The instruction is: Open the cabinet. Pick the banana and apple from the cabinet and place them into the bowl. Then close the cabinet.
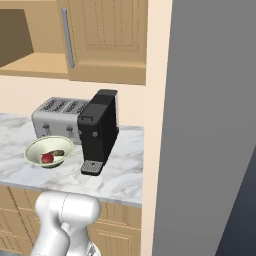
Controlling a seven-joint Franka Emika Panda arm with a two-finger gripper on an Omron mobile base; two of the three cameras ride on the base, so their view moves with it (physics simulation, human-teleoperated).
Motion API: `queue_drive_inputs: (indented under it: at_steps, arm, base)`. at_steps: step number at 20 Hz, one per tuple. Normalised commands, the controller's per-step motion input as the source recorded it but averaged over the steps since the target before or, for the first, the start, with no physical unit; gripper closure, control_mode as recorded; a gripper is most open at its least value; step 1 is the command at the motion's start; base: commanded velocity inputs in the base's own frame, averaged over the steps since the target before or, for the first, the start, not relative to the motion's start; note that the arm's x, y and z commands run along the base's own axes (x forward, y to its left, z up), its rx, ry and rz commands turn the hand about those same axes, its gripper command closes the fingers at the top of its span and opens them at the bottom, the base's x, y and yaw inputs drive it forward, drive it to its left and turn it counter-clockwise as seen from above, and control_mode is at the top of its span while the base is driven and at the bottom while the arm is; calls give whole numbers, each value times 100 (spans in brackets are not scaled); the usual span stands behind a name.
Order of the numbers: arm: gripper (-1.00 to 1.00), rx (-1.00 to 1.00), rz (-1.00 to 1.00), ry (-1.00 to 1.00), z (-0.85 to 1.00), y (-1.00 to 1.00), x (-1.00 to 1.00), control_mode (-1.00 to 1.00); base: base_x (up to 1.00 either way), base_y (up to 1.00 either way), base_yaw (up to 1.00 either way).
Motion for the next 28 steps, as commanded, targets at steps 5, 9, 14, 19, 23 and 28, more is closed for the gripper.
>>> queue_drive_inputs:
  at_steps: [5,9,14,19,23,28]
  arm:
    - [-100,0,-9,-3,0,15,0,-100]
    - [-100,0,-12,0,0,20,0,-100]
    - [-100,0,-13,-1,-6,37,0,-100]
    - [-100,0,-11,-3,-15,44,0,-100]
    - [-100,0,-10,-5,-19,41,0,-100]
    - [-100,0,-10,-7,-23,39,0,-100]
  base:
    - [0,0,0]
    - [0,0,0]
    - [0,0,0]
    - [0,0,0]
    - [0,0,0]
    - [0,0,0]
